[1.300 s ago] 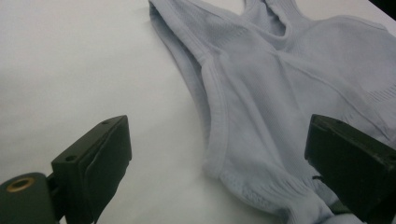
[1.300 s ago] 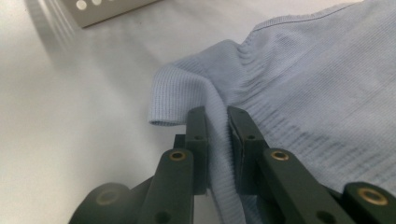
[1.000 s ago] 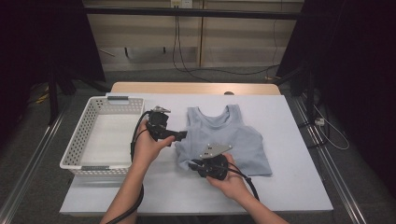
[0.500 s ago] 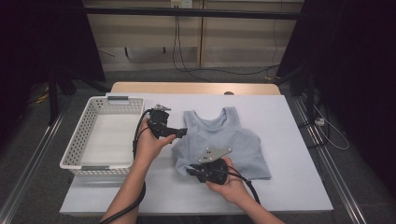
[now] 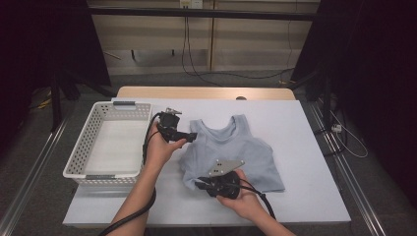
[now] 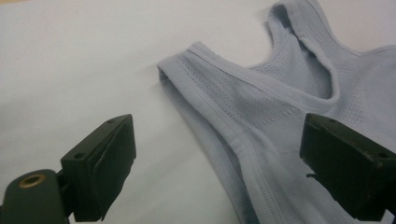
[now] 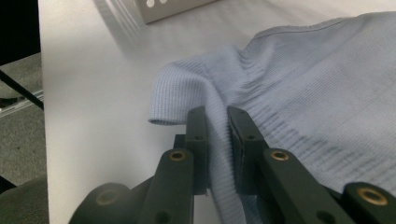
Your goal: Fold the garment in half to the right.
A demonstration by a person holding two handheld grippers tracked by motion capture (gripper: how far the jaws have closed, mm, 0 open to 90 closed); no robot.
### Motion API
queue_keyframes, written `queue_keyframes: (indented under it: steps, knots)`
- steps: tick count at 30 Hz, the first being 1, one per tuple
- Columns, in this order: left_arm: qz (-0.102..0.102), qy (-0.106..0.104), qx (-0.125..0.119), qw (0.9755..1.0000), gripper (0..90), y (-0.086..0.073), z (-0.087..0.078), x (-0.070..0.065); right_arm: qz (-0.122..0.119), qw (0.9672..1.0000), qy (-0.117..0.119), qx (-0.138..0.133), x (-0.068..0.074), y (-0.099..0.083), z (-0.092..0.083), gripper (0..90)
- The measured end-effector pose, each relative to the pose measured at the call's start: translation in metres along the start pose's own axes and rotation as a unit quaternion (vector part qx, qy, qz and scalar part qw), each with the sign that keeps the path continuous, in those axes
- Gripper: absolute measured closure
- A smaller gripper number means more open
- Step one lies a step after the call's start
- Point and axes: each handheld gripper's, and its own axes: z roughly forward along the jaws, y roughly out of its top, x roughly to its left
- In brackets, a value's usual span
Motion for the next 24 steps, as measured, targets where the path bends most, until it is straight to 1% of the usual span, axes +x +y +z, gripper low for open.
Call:
queue_keyframes:
  steps: [3,4,7,12,14,17,20,21,24]
  knots:
    - [0.001,0.002,0.003,1.0000,12.1,0.002,0.003,0.002,0.004,1.0000,0.005,-0.001,0.000,0.000,-0.001,80.2]
    - [-0.003,0.001,0.002,1.0000,12.8,0.002,0.004,0.003,0.003,1.0000,0.005,0.000,0.000,-0.001,-0.001,80.2]
    - [0.001,0.004,0.003,1.0000,13.1,0.004,0.006,0.006,0.005,1.0000,0.008,0.000,0.000,-0.001,-0.001,80.2]
    - [-0.007,0.009,0.002,0.9999,13.2,0.006,0.011,0.011,0.010,0.9999,0.013,-0.002,0.000,-0.001,-0.001,80.1]
    - [-0.010,0.011,0.002,0.9999,13.7,0.007,0.013,0.013,0.007,0.9999,0.013,0.000,0.000,0.000,-0.001,80.1]
    - [-0.015,0.014,-0.001,0.9998,14.0,0.007,0.018,0.016,0.009,0.9999,0.013,-0.003,-0.001,0.000,-0.002,80.2]
    - [-0.017,0.015,0.002,0.9997,14.7,0.008,0.022,0.017,0.009,0.9999,0.012,-0.005,-0.001,0.001,-0.003,80.1]
    - [-0.017,0.016,0.004,0.9997,14.8,0.008,0.024,0.017,0.008,0.9999,0.012,-0.004,-0.001,0.001,-0.003,80.2]
    - [-0.009,0.018,0.008,0.9998,15.8,0.009,0.029,0.018,0.007,0.9999,0.013,-0.003,-0.001,0.001,-0.002,80.1]
